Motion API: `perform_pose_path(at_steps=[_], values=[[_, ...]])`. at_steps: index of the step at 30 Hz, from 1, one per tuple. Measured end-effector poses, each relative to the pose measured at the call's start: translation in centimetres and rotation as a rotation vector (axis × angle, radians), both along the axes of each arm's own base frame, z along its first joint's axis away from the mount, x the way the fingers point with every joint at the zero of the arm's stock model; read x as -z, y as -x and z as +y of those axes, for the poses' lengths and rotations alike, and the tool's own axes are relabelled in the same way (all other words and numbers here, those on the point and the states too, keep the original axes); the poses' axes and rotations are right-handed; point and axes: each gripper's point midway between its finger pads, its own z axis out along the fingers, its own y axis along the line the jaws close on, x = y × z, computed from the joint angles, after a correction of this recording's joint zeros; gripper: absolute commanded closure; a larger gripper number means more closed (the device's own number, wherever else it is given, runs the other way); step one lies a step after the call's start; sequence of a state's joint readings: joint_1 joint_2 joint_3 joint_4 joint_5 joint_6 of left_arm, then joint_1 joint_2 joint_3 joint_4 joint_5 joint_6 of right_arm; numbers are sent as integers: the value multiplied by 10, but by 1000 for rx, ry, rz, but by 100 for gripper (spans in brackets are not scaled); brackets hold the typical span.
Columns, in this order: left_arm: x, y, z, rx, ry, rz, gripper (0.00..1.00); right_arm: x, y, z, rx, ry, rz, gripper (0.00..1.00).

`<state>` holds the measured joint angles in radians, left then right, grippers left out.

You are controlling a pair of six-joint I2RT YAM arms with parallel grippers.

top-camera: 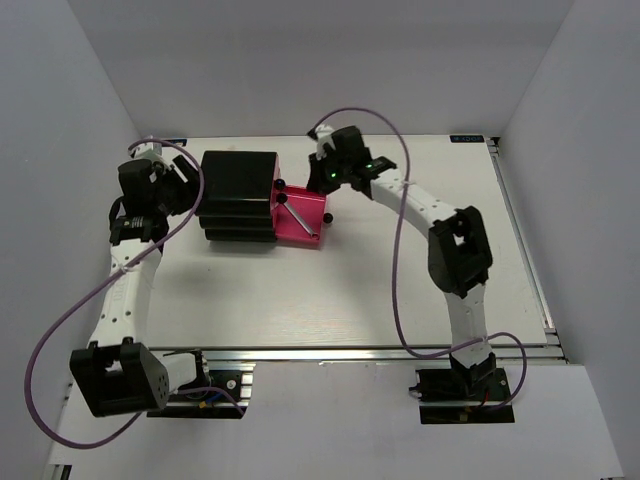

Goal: Sort the tools into containers

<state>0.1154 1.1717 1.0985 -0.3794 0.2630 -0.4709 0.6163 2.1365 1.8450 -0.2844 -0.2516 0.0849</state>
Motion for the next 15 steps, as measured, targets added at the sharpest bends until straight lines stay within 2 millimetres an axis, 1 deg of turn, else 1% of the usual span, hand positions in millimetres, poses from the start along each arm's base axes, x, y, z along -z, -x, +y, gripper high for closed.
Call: perform_pose_path(at_steps=[2,4,6,8,10,12,15], values=[[13,-7,2,4,-12,30,24,-27,-10,-22,30,-39,-34,100],[27,-14,4,4,-23,61,23,-43,-25,-48,88,-46,-67,100],[38,-19,6,8,-39,85,20,-44,-42,-71,146,-27,-85,100],[49,-23,9,14,-59,106,19,-26,-53,-92,198,16,-67,100],[51,-27,10,21,-77,104,18,9,-54,-103,220,74,-10,100],[51,-31,12,28,-100,96,17,46,-49,-105,217,128,57,100],[51,-39,15,32,-129,86,17,101,-36,-101,195,200,156,100]])
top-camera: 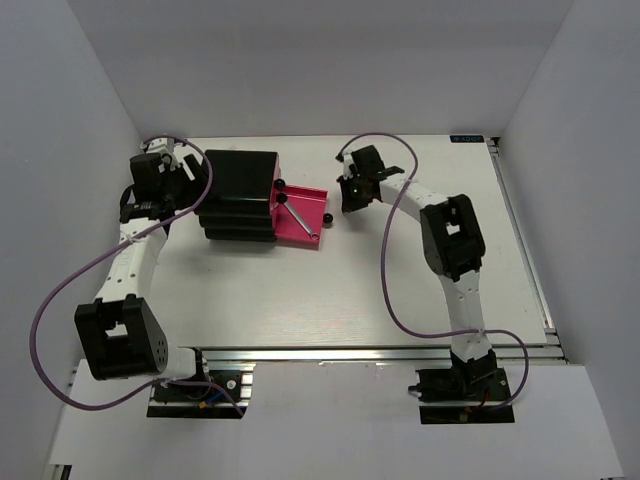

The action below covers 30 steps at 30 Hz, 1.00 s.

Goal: Sort the tools into containers

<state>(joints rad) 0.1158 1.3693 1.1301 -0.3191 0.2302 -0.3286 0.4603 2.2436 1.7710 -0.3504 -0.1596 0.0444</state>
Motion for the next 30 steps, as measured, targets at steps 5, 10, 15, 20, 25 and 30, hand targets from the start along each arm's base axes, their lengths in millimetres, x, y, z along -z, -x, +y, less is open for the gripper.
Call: perform_pose_path(at_steps=[5,10,15,20,25,30], values=[[26,-6,4,2,-22,61,16,11,-2,22,-45,-21,18,100],[25,-12,4,16,-33,49,16,12,6,47,-109,-90,53,100],[26,-19,1,39,-23,42,17,17,13,77,-160,-161,97,100],[25,-20,0,52,-26,36,17,4,18,114,-198,-247,100,100],[25,-20,0,66,-26,34,17,-16,22,151,-223,-355,84,100],[25,-20,0,73,-24,33,17,-23,23,175,-220,-466,100,100]])
